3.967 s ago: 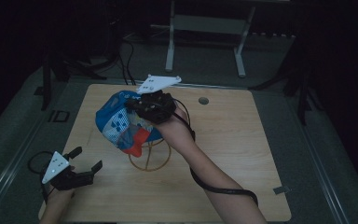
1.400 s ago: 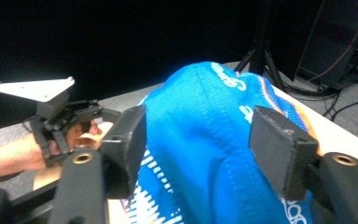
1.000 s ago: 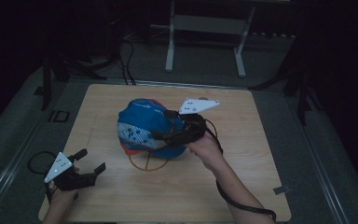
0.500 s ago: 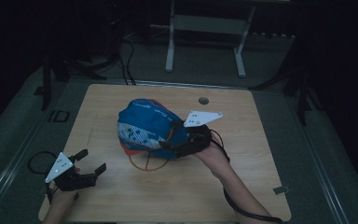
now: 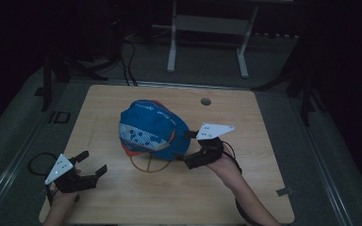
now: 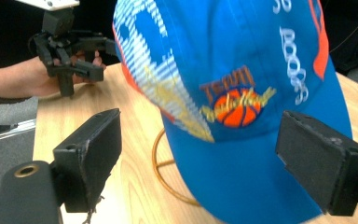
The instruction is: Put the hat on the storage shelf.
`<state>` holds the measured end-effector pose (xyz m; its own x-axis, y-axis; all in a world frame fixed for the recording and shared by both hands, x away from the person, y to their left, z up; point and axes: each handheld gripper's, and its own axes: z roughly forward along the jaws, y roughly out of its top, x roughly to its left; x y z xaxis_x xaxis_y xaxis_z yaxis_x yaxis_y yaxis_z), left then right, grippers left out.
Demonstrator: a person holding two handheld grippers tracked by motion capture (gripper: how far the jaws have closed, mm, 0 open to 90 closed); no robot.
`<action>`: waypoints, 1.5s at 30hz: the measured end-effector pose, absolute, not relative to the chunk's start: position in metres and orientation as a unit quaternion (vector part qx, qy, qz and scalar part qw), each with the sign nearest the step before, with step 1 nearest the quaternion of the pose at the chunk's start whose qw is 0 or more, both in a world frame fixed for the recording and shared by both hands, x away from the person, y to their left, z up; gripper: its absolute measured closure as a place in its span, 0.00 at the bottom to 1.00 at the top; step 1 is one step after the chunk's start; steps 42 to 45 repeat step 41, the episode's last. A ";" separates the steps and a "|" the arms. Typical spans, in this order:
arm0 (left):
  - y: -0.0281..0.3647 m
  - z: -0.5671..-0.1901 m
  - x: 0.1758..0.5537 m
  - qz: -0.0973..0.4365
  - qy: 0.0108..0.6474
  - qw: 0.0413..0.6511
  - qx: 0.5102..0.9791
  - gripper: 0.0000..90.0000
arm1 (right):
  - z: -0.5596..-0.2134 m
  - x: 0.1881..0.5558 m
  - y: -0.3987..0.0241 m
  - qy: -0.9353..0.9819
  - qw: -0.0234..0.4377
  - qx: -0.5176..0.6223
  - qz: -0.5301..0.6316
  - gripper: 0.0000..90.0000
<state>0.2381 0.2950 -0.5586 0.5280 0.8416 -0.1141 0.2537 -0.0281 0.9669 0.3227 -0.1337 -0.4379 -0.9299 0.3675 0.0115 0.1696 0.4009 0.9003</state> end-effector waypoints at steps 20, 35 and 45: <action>0.294 -0.560 0.238 0.258 0.406 0.567 0.669 0.05 | -0.500 0.319 -0.177 0.841 0.086 0.193 0.498 0.16; 0.293 -0.561 0.239 0.252 0.404 0.565 0.674 0.05 | -0.548 0.333 -0.213 0.835 0.093 0.251 0.480 0.16; 0.293 -0.562 0.238 0.252 0.403 0.563 0.676 0.05 | -0.554 0.337 -0.222 0.836 0.102 0.264 0.471 0.16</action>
